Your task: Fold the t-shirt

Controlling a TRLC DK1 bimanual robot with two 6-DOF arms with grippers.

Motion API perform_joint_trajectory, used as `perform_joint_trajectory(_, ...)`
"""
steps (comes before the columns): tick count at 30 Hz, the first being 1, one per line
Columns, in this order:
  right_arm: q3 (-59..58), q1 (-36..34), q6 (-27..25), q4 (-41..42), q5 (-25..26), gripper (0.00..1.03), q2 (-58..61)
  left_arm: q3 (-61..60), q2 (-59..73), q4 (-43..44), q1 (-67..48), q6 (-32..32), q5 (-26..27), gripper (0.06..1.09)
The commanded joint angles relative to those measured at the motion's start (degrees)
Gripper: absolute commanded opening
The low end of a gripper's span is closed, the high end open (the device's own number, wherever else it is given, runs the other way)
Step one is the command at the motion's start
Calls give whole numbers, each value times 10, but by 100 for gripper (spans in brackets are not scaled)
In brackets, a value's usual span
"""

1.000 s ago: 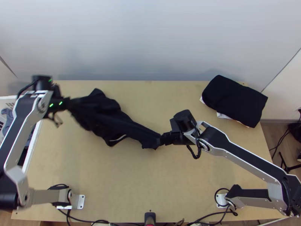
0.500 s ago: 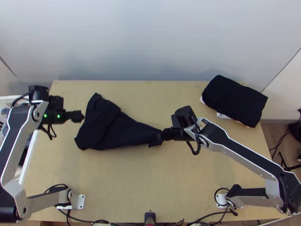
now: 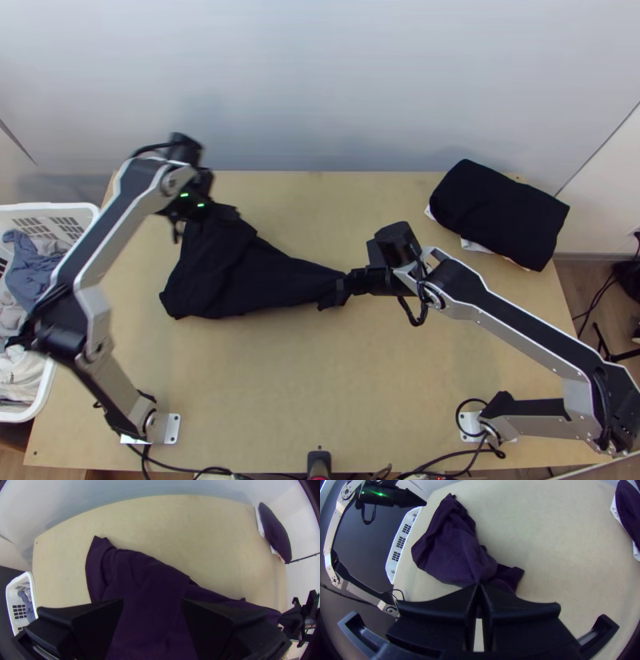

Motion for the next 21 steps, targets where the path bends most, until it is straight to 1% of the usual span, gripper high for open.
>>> perform_joint_trajectory(1, -2, -1, 1, 5, 0, 3, 5, 106, 119, -29, -76, -3, -50, 90)
perform_joint_trajectory(5, -1, -1, 2, 13, 0, 3, 6, 140, 164, -30, -87, -2, -70, 90)
perform_joint_trajectory(10, 2, 0, 2, 17, 0, 3, 6, 140, 201, -30, -85, -1, -97, 90)
perform_joint_trajectory(12, 3, 0, 2, 18, 0, 3, 6, 136, 212, -27, -82, 0, -101, 90)
perform_joint_trajectory(13, 3, 0, 4, 18, 0, 3, 6, 136, 216, -25, -80, -1, -101, 86)
perform_joint_trajectory(14, 2, 0, 5, 19, 0, 3, 7, 130, 216, -21, -78, -1, -101, 70)
perform_joint_trajectory(15, 2, 0, 6, 20, 0, 3, 7, 122, 214, 5, -74, -3, -104, 52)
perform_joint_trajectory(16, 1, 0, 6, 21, 0, 3, 7, 108, 206, 38, -71, -8, -116, 23)
perform_joint_trajectory(17, 1, 1, 6, 23, 0, 3, 7, 100, 199, 60, -69, -8, -122, 9)
perform_joint_trajectory(21, -1, 1, 6, 24, 0, 3, 8, 130, 189, 66, -66, -16, -121, 9)
